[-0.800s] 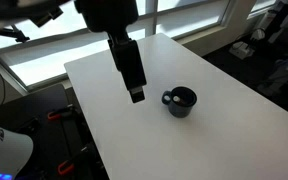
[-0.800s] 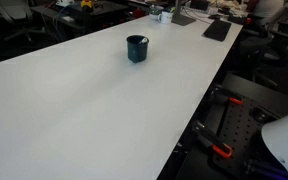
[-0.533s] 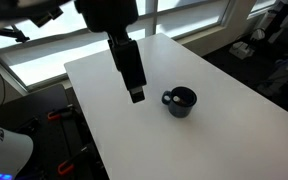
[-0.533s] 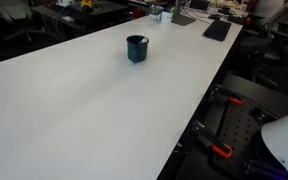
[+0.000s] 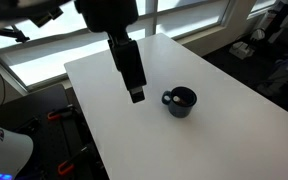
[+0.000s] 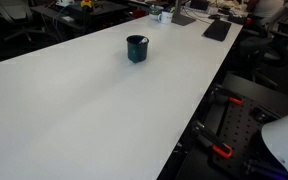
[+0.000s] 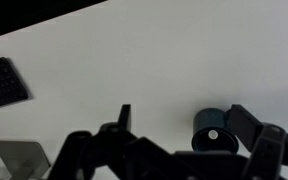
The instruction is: Take the marker out of the cup
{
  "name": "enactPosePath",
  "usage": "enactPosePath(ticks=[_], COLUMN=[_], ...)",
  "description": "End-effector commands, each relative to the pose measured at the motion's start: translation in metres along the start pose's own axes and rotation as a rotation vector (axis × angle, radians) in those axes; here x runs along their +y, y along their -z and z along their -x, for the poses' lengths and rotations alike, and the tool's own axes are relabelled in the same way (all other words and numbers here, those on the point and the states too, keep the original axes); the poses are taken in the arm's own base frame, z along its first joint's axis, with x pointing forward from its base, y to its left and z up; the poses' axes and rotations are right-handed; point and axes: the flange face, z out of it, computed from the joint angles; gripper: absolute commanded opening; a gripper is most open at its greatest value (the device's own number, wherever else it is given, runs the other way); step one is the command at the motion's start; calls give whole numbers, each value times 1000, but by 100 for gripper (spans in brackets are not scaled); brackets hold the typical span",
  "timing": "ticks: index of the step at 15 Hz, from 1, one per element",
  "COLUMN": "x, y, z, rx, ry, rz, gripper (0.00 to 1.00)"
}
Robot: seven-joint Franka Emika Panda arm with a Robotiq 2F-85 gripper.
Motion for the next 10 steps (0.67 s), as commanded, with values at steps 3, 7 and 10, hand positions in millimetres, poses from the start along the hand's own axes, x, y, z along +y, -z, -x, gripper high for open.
enactPosePath(ticks=[3, 7, 10], x=[0, -1, 1], y=[1, -2, -11], z=[0, -4, -20], rx=[-1, -10, -12], ry=[0, 9, 28], rz=[0, 0, -9], gripper=[100, 100, 100])
